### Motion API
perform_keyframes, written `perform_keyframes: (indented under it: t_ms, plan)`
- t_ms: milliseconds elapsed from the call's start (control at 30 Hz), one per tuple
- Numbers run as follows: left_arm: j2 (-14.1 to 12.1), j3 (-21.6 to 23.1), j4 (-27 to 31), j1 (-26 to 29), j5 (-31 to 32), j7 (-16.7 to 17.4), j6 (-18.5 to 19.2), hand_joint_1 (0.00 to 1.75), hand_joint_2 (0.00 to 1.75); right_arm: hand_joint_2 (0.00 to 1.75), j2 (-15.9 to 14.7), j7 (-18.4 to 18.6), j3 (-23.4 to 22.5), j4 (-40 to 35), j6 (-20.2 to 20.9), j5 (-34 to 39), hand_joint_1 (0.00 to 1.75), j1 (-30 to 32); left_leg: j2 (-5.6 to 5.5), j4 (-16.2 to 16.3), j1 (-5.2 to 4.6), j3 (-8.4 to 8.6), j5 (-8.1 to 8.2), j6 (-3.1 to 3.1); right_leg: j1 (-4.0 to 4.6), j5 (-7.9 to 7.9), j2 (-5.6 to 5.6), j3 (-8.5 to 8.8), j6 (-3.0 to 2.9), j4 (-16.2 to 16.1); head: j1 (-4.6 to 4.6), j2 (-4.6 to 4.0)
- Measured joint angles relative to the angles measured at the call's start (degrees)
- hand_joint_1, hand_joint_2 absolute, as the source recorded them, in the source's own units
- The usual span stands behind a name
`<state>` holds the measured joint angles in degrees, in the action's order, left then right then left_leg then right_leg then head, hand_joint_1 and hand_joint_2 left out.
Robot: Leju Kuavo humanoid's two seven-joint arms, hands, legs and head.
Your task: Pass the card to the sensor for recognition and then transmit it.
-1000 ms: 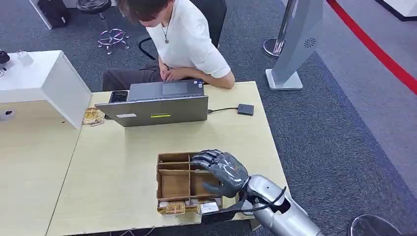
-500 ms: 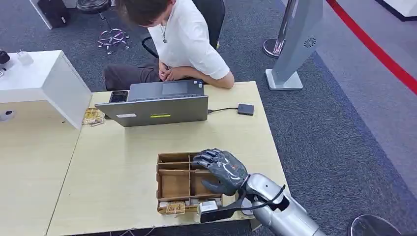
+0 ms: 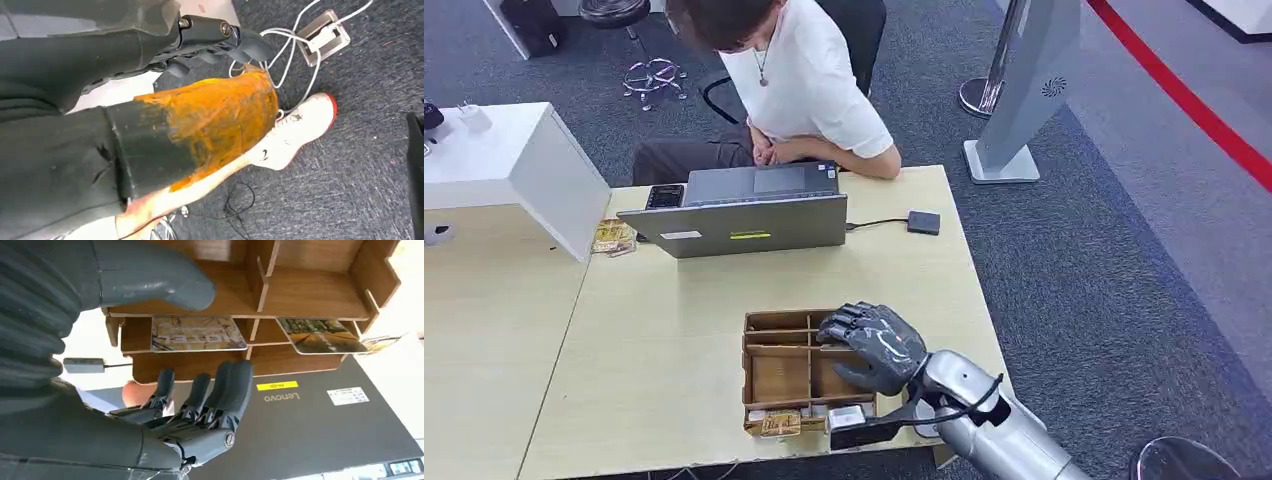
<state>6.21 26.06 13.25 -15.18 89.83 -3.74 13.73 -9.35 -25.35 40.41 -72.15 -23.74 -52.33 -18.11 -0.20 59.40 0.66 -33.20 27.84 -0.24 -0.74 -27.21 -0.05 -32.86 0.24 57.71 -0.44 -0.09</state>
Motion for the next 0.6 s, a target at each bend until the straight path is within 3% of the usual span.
perform_keyframes:
  t_ms: [600]
  plan:
    - [-0.4,5.3,-0.1,-0.2,0.0,-1.8,0.1,0.0,0.0,1.75,-0.1,0.2,0.0,2.8,-1.2,0.1,0.99,-0.8,0.0,0.0,0.0,0.0,0.0,0.0,0.0,0.0,0.0,0.0,0.0,0.0,0.0,0.0]
